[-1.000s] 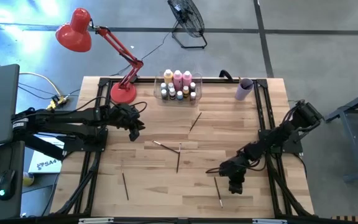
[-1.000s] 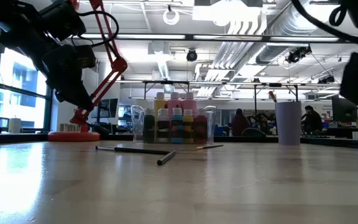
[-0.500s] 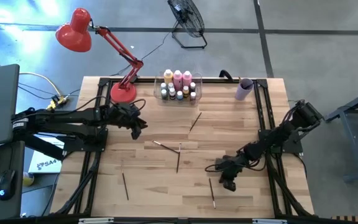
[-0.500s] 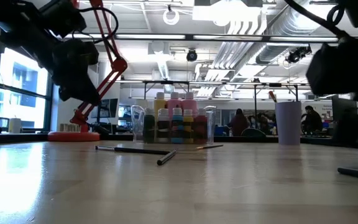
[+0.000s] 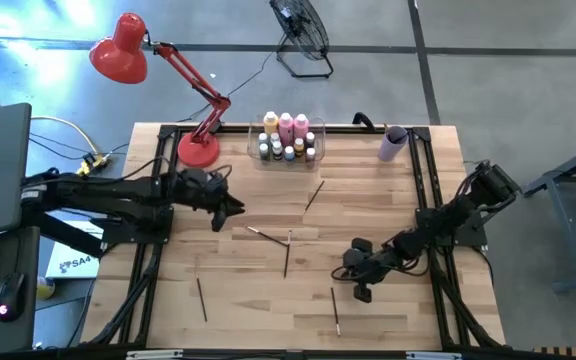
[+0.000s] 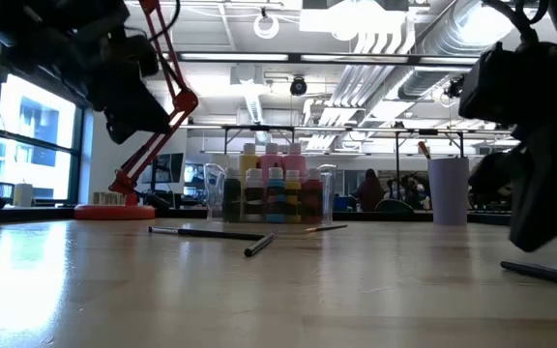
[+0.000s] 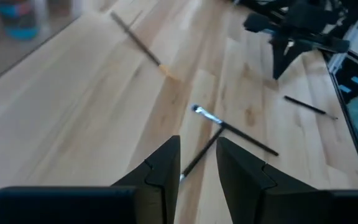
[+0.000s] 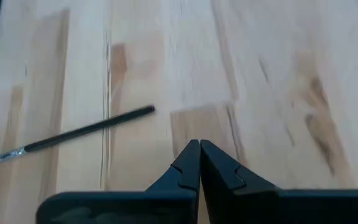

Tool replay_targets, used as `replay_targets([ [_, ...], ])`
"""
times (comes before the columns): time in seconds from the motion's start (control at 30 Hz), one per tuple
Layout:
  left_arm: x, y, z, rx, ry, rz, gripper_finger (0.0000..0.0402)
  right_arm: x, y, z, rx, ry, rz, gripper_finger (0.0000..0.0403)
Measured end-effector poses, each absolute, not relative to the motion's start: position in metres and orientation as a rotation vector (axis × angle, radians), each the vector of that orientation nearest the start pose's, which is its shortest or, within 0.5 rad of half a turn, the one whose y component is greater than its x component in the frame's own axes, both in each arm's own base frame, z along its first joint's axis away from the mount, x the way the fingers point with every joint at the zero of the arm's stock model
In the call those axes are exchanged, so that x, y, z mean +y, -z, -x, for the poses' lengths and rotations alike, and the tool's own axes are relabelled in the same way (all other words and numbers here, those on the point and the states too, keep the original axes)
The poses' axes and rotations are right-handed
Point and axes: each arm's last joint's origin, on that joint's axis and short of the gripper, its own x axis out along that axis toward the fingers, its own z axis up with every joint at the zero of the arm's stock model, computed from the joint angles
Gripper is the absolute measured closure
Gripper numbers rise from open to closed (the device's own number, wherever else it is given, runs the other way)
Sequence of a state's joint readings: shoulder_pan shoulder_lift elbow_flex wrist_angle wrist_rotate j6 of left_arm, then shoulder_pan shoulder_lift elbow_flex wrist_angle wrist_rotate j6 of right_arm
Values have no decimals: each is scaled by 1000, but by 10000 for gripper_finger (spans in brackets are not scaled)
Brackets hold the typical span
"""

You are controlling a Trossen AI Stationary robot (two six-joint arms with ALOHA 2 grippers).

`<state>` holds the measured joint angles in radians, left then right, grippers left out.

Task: Pick & Place Paint Supplies
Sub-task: Put the black paint brush into the violet cup

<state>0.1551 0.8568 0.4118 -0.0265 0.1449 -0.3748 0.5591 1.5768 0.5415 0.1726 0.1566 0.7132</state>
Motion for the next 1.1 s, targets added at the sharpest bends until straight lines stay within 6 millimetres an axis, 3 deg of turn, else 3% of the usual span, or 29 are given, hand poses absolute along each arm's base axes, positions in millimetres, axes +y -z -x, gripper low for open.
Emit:
replay_targets([
  [0.2,-30,-210,-195,356,-56,303,314,135,-118,-228,823,-83,-298,400],
  [0.53,-125,-201,-226,269,-12,79,397,131,-120,-232,801,-101,-297,400],
  [0.83,-195,-223,-291,412,-65,-164,399,130,-127,-233,766,-144,-247,400],
  [1.1,-237,-228,-345,498,10,-303,399,124,-169,-227,587,-168,-231,400],
])
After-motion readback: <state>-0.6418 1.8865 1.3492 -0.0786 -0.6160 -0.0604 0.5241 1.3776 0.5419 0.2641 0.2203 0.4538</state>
